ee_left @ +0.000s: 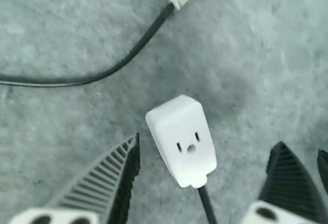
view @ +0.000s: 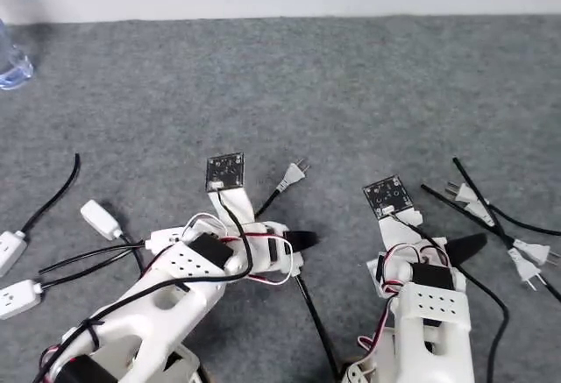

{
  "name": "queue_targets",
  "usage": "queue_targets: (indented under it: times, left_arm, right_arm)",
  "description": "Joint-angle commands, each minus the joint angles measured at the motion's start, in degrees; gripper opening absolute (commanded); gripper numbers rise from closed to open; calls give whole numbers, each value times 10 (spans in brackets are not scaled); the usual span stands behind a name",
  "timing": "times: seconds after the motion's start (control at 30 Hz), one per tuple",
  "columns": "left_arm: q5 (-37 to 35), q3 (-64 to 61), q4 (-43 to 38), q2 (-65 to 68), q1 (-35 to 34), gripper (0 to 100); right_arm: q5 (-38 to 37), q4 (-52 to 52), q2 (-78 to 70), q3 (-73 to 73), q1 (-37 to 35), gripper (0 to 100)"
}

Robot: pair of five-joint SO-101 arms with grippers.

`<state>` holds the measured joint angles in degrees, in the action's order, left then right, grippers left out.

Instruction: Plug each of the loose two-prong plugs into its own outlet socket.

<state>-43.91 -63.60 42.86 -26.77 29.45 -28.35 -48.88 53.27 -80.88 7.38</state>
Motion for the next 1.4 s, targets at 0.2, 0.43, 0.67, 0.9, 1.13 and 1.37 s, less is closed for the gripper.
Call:
queue_targets:
  times: [0.2,0.43,0.67,0.9,1.13,1.37]
  left_arm:
    - [10,20,-18,4,-7,375]
    - [-6,105,-7,145,-9,375]
    - [-16,195,25,249,-8,355]
    - [-13,240,76,291,-8,85]
    - [-1,239,80,281,-7,12]
    - [86,239,80,197,18,12]
  right_arm:
    - [-5,11,11,-3,7,638]
    - [-5,11,11,-3,7,638]
    - [-5,11,11,-3,7,638]
    - [-5,11,11,-3,7,638]
    - [-5,12,11,-4,7,638]
    - [-5,12,11,-4,7,638]
